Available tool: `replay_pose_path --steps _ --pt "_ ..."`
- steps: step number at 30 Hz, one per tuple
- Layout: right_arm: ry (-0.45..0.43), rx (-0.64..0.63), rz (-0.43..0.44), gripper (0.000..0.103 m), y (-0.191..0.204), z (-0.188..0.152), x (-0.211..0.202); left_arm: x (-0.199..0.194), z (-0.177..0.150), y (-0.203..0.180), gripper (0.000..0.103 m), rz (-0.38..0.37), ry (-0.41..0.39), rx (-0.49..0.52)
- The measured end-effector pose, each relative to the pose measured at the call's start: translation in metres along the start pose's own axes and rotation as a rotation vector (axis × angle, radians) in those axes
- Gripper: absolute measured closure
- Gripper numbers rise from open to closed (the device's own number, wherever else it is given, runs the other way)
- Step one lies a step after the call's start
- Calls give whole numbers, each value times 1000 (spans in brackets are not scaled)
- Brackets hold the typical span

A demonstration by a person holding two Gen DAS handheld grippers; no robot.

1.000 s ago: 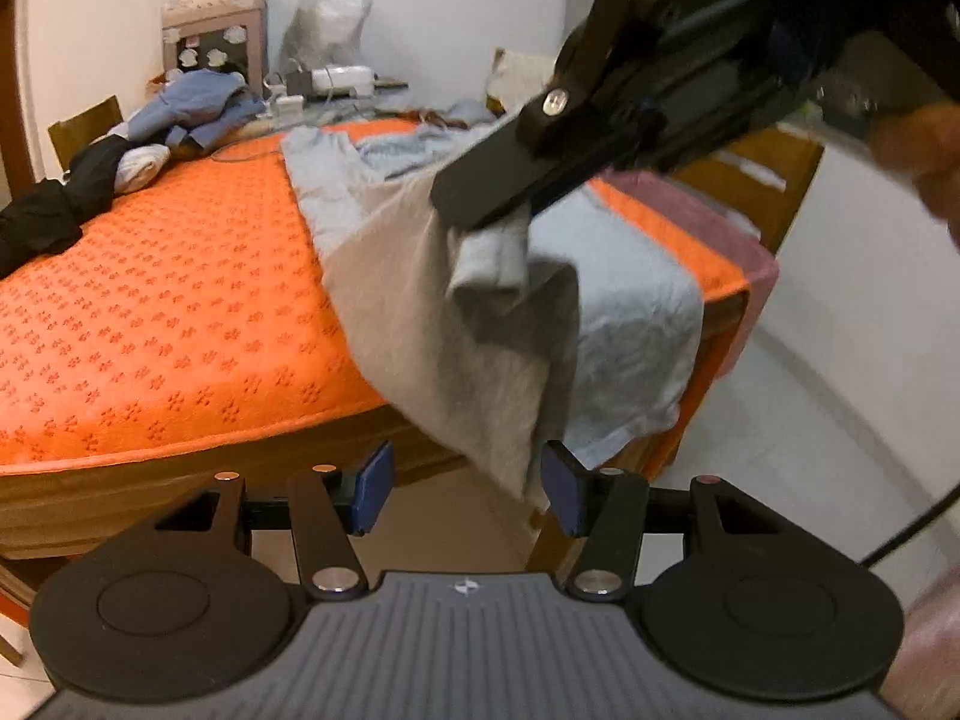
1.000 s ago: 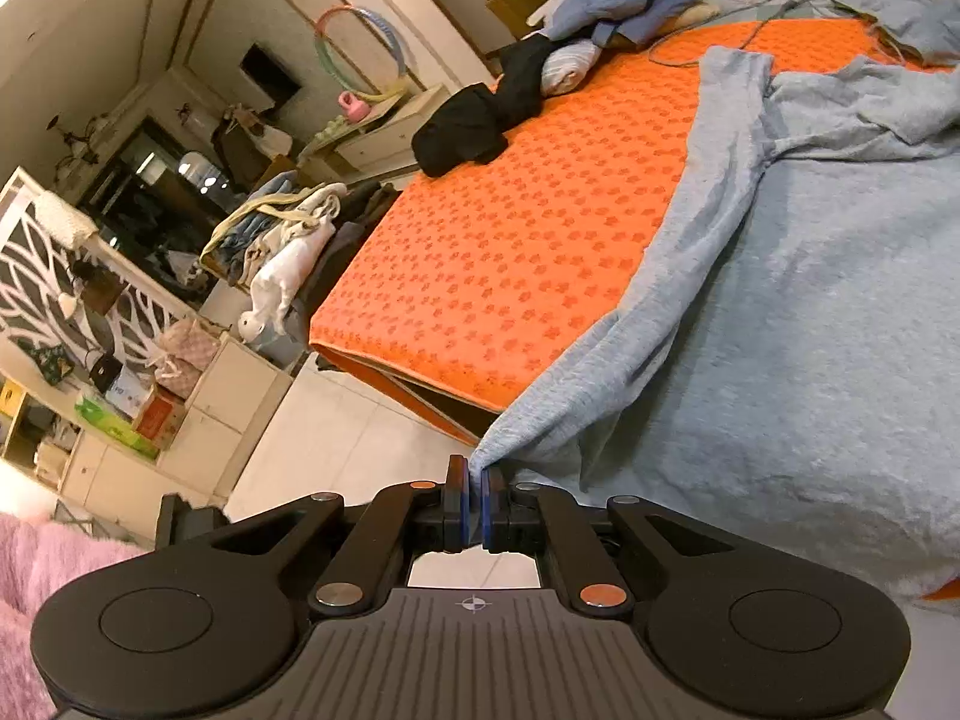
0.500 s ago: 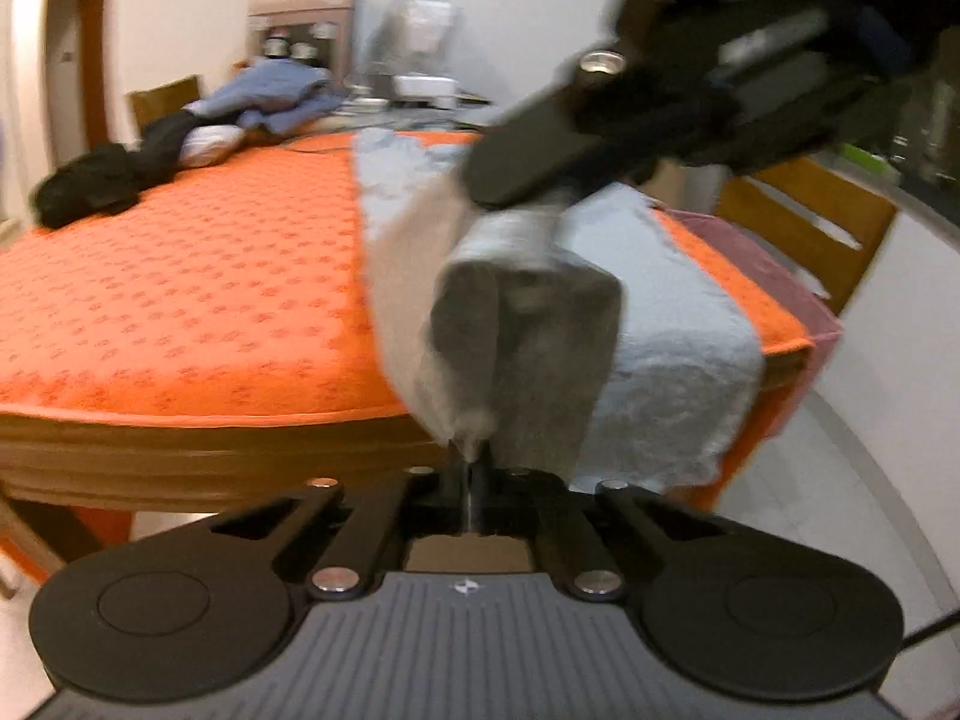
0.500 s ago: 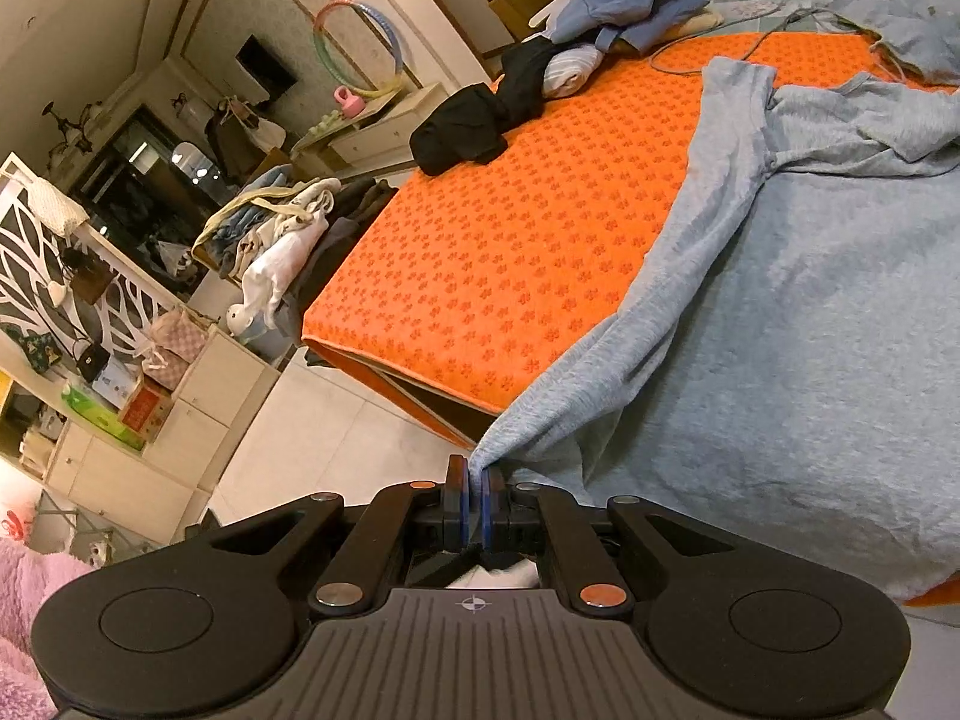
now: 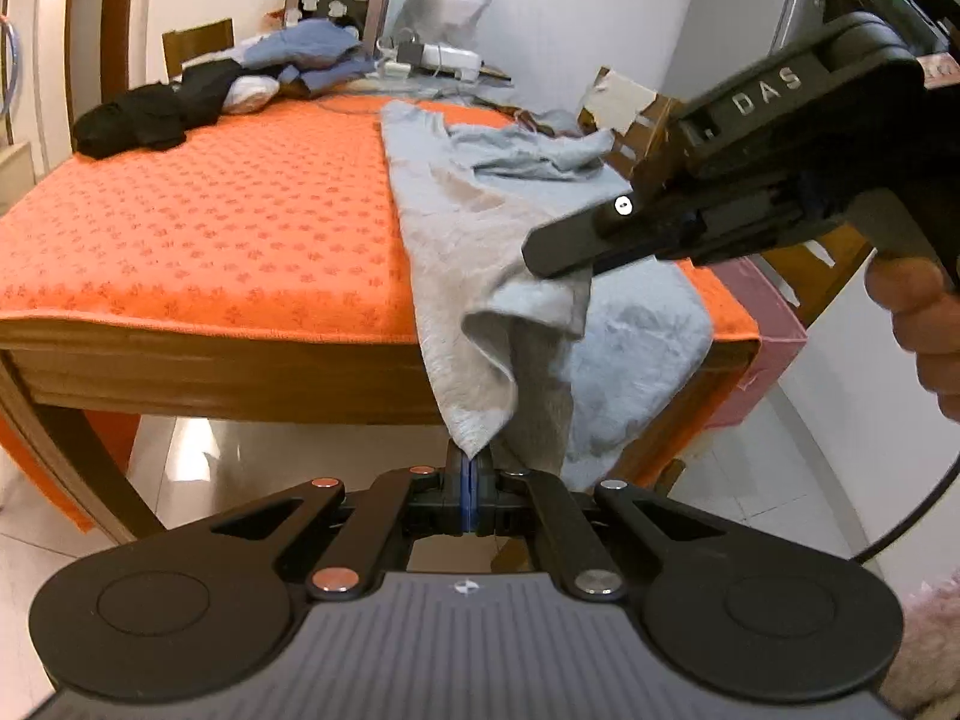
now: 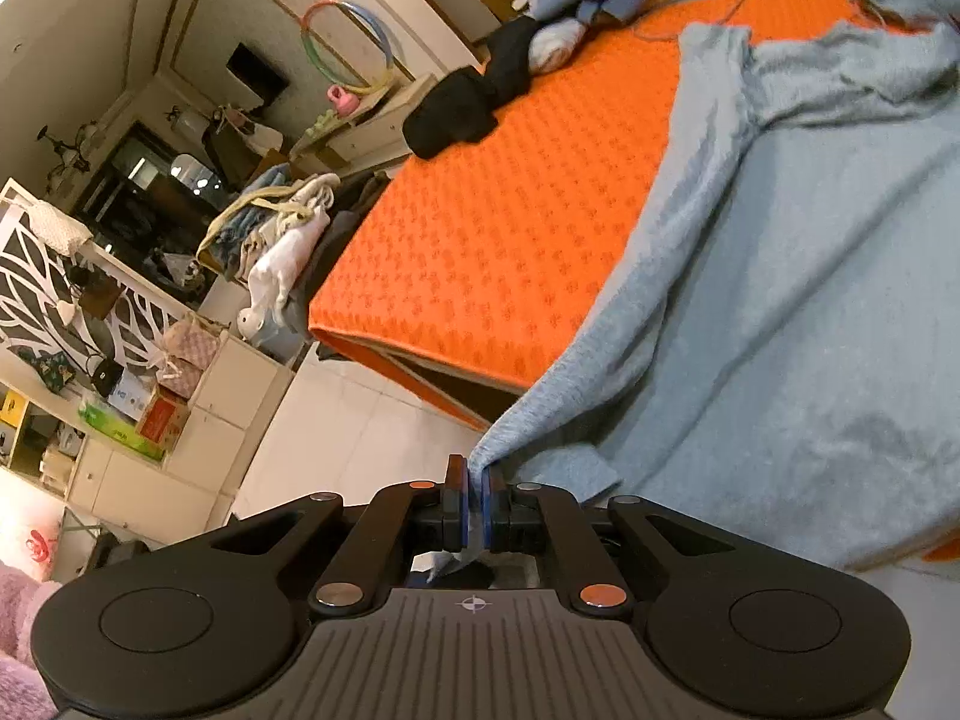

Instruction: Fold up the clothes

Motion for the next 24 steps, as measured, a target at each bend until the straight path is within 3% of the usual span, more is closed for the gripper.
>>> replay_pose_path --steps 7,12,17,24 --pt "10 19 -40 93 -24 -27 2 8 -31 12 102 17 97 -13" --pt "116 -56 -170 93 -65 -71 17 11 -58 32 102 69 188 47" --pt "150 -139 -246 93 -79 -98 15 -5 -44 62 101 134 153 48" --pt "6 -143 -267 89 -76 -64 -24 -6 2 82 95 187 121 76"
Point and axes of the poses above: each gripper's, at about its wrist camera, not at the fingertips, and x roughly the way its jaws point, y to its left, z to its top, the point moved 10 cm from there along x, roughly the way its jaws point, and after that the axes turned 10 degrees about -y, right-handed, at the moved point
